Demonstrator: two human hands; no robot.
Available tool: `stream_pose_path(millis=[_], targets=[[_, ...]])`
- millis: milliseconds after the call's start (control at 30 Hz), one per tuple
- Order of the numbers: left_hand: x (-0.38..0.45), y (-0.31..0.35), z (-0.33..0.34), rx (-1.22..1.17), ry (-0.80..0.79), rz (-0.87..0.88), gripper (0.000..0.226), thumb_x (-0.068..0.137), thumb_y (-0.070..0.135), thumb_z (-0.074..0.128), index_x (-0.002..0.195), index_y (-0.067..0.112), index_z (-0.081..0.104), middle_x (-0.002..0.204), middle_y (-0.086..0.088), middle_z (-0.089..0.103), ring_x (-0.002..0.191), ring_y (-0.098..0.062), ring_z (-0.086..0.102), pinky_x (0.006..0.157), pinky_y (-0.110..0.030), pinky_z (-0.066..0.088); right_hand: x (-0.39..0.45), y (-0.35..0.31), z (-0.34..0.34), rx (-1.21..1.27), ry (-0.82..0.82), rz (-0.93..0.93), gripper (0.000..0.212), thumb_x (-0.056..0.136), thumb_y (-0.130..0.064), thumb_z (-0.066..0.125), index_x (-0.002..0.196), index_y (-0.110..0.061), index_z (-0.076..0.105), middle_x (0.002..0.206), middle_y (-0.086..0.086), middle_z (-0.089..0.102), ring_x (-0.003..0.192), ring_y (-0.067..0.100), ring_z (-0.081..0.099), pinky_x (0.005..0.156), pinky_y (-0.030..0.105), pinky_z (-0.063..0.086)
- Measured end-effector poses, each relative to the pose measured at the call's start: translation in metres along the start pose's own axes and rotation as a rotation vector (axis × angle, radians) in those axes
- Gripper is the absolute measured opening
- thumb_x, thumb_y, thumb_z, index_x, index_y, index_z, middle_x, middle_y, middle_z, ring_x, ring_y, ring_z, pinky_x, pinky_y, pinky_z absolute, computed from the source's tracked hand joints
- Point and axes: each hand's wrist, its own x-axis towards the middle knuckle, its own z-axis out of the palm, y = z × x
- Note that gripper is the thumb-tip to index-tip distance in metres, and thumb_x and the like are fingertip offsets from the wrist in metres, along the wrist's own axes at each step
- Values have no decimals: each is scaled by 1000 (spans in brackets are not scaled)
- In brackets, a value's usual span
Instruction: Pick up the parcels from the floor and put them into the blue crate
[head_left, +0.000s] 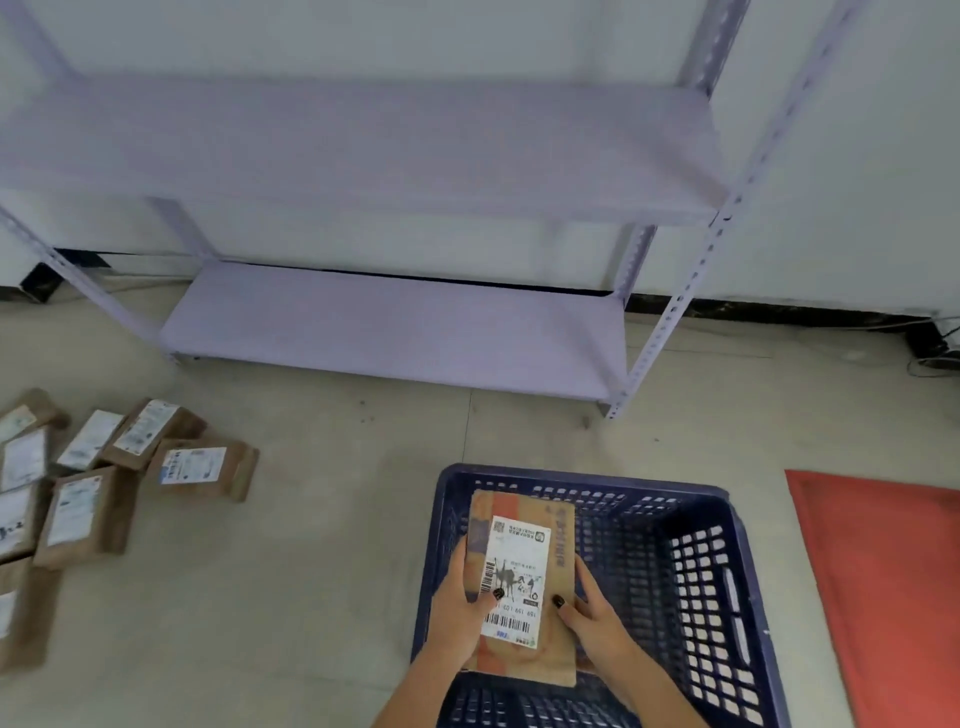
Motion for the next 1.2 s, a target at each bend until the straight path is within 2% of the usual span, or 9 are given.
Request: stream_pose_path(millis=[133,333,467,567,633,800,900,1033,1200], targets=[[55,-45,20,53,42,-38,78,90,7,57,150,21,9,133,-8,56,94,-15,62,64,-14,52,66,41,-5,-21,-28,74,69,95,2,44,151,-25,11,146,12,43,118,29,54,63,23,56],[114,-68,33,204,181,-77,75,93,6,52,151,18,6,138,-11,50,115,-22,59,87,-26,53,136,56,-1,-55,-69,62,69,96,-2,46,150,-28,11,146,12,42,112,25,54,64,26,56],[130,-77,46,290,298,-100,65,95,7,47,150,19,15,138,-9,49,117,-21,57,88,-28,54,160,64,5,-39,-69,80,69,97,-7,47,149,-34,10,148,6,41,126,30,51,79,39,54],[131,-81,57,377,432,-81,46,93,12,46,137,22,39,121,-4,59,100,-17,64,77,-31,58,174,75,9,-12,-37,76,71,96,-1,45,151,-28,8,149,9,37,131,31,46,91,44,50],[130,-80,61,432,415,-110,44,93,17,49,135,24,39,119,-1,59,96,-15,64,72,-27,58,182,80,12,-48,-6,62,70,96,1,44,151,-25,9,150,9,35,134,29,43,104,48,43],[142,-77,71,649,208,-237,76,86,8,62,148,19,20,151,-6,30,142,-24,25,105,-38,44,193,90,24,-200,80,41,70,95,3,45,151,-17,9,150,9,35,135,27,41,108,42,39],[147,-81,67,492,274,-207,52,92,7,49,141,15,35,140,-6,44,128,-22,45,100,-33,46,189,92,33,-337,144,71,70,96,-4,46,151,-21,6,147,11,41,129,31,47,102,40,44],[150,-85,54,347,344,-126,54,87,3,49,136,24,44,127,-4,60,106,-21,64,85,-35,57,176,68,38,-474,195,140,72,96,-14,49,152,-20,5,135,17,53,100,32,58,80,37,46],[107,-33,32,279,267,-91,39,90,13,56,128,16,53,118,-7,66,103,-20,66,70,-18,46,116,9,42,-523,179,89,68,91,-19,56,148,-22,20,137,13,52,120,32,53,90,37,46]])
